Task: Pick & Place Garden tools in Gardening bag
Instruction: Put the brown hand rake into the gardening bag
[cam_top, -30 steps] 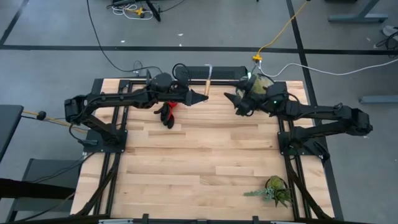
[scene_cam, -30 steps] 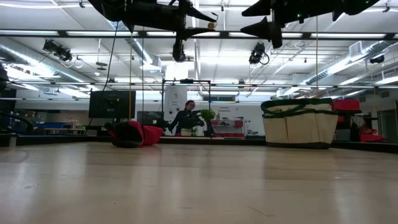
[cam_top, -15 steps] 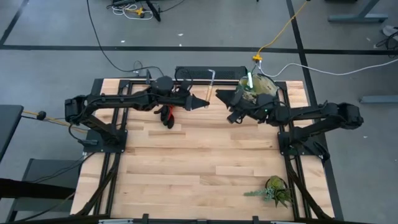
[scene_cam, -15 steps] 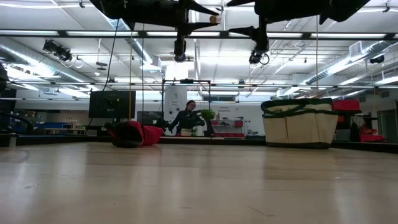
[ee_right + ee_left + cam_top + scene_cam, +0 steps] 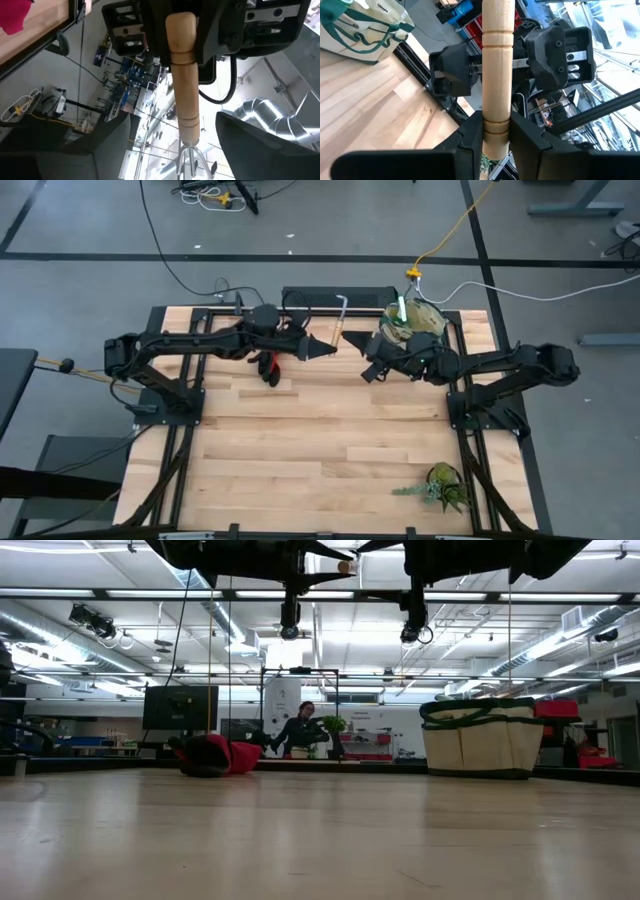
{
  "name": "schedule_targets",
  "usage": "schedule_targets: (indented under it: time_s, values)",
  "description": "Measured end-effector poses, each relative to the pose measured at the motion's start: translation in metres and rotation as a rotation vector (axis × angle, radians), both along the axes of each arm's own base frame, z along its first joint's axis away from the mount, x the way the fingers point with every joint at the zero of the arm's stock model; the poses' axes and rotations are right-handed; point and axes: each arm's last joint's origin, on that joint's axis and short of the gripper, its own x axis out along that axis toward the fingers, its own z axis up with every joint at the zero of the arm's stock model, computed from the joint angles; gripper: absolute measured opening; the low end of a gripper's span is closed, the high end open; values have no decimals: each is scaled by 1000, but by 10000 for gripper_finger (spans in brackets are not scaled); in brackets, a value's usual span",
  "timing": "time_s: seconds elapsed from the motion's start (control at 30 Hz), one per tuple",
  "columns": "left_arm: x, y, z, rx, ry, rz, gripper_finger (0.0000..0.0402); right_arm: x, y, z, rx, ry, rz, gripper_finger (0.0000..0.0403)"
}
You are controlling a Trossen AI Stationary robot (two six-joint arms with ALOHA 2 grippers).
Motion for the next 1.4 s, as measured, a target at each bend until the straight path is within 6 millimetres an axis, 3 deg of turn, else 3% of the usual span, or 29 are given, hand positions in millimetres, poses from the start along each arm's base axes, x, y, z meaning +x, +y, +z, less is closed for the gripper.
schedule_targets:
  time_s: [0.43, 0.73, 0.97, 1.2, 1.4]
  values:
    - [1, -3, 0, -18, 2, 4, 85, 0, 1, 4, -34, -32, 68, 297]
    - [1, -3, 0, -17, 1, 6, 85, 0, -9, 4, -49, -28, 54, 297]
    - [1, -3, 0, -8, 1, 4, 86, 15, -14, -3, -58, -16, 60, 297]
    - [1, -3, 0, -6, 1, 3, 86, 38, -20, 5, -56, -33, -39, 297]
    - [1, -3, 0, -7, 1, 1, 86, 42, -21, 3, -52, -27, -60, 297]
